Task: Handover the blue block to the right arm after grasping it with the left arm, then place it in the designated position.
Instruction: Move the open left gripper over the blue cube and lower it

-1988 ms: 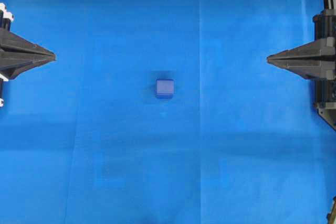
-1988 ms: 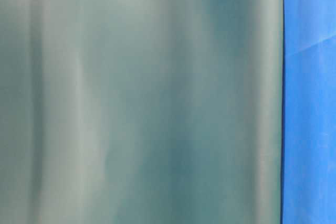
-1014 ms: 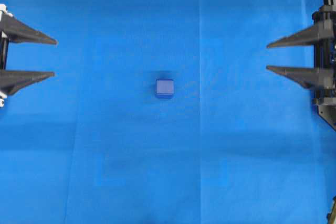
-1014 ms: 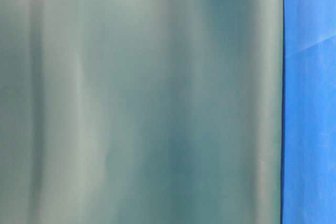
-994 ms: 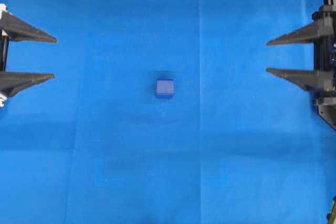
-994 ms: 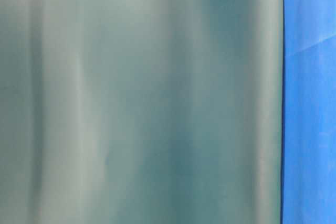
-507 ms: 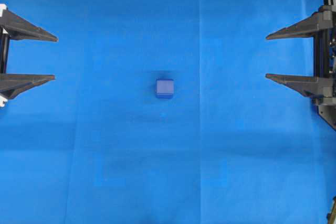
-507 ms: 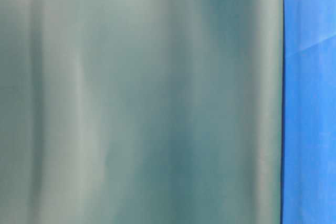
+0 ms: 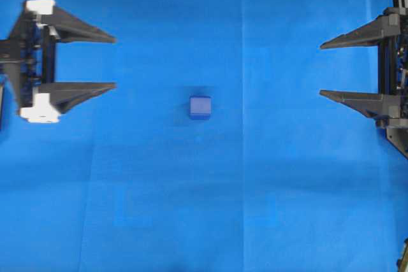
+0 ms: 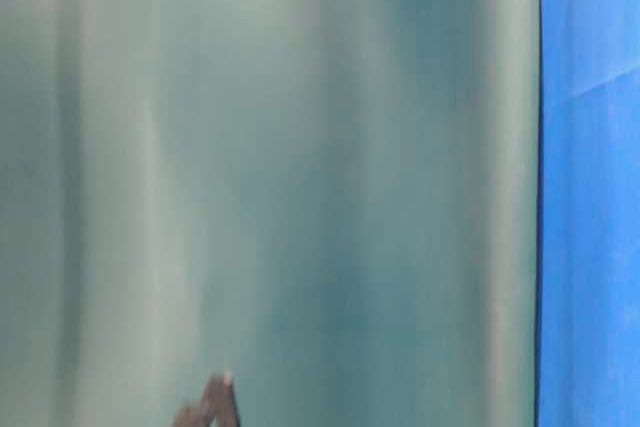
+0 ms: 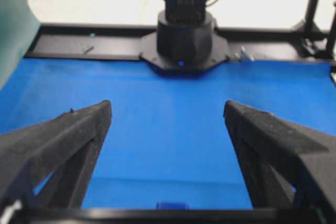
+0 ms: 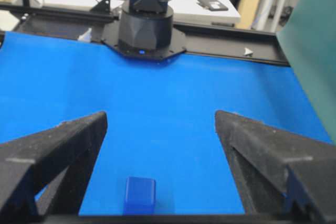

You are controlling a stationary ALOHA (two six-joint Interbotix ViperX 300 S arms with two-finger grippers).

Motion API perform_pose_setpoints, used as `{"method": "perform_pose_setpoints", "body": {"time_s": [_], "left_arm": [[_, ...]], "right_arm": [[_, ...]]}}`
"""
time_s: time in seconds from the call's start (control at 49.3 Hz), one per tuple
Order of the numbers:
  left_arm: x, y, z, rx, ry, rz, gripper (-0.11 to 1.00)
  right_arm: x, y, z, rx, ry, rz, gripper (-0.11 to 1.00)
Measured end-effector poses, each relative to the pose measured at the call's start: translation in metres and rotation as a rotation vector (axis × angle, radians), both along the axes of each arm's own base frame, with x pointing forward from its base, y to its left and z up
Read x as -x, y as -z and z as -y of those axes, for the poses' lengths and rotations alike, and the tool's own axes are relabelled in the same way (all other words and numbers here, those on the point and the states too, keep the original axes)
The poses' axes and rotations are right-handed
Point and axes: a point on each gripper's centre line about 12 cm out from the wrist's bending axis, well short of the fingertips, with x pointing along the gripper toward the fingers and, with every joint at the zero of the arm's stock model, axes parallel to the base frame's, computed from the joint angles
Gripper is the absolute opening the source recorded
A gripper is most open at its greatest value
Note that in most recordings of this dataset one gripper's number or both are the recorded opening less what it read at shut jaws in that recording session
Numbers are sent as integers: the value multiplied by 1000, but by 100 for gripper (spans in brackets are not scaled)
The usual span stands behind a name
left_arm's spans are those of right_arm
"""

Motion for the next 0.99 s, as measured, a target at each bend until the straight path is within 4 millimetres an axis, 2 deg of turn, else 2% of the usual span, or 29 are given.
{"method": "perform_pose_setpoints", "body": {"time_s": [0.325,0.487,0.588,0.771,0.994], "left_arm": [[-73,5,-7,-3,-12,-57,92],[-101,10,-11,-18,-18,-78,92],[-110,10,-12,-18,-18,-88,92],[-113,10,-15,-14,-27,-111,92],[-117,15,-16,-3,-28,-252,92]], "right_arm": [[0,-1,0,0,0,3,96],[0,-2,0,0,0,6,96],[0,-2,0,0,0,5,96],[-1,-2,0,0,0,5,96],[-1,-3,0,0,0,6,96]]}}
